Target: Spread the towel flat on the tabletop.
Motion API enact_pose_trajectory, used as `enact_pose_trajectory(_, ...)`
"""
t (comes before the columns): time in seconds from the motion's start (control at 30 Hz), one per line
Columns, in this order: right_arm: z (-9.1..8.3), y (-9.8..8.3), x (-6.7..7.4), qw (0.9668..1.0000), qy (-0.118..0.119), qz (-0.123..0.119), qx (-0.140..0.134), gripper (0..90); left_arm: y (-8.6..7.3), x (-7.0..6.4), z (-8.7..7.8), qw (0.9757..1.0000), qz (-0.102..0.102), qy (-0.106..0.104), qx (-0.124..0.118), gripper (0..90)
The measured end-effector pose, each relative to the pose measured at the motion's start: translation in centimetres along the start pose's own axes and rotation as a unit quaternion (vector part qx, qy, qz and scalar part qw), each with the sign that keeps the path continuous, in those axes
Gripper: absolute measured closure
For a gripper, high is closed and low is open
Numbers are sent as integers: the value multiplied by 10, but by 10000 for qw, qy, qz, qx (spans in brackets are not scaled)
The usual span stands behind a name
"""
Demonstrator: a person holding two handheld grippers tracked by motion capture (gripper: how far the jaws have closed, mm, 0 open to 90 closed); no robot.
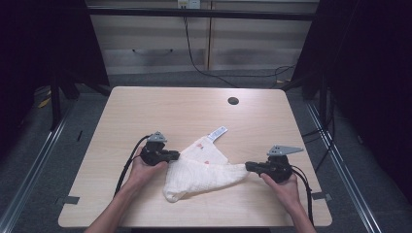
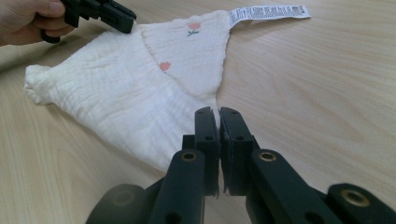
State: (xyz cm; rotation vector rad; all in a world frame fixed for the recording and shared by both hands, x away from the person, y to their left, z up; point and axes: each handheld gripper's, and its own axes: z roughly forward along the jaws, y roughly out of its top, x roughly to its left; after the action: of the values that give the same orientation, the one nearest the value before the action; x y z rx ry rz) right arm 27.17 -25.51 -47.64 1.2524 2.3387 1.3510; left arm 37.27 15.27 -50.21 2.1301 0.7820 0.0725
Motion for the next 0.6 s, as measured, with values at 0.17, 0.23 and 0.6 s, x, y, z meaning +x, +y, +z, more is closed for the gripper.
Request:
enact_pose_trajectory(0.17, 0, 0, 0, 10000, -3, 17, -11, 869, 0, -1, -8, 9999, 44, -1, -95, 822)
enact_pose_trajectory(0.23, 0, 0, 0, 10000, 0, 13, -7, 869, 0, -2, -9, 9999, 29, -1, -96, 819)
enact_pose_trajectory(0.6, -2, 1, 0, 10000, -8, 26, -52, 868, 4, -6, -25, 9994, 131, -74, -303, 804)
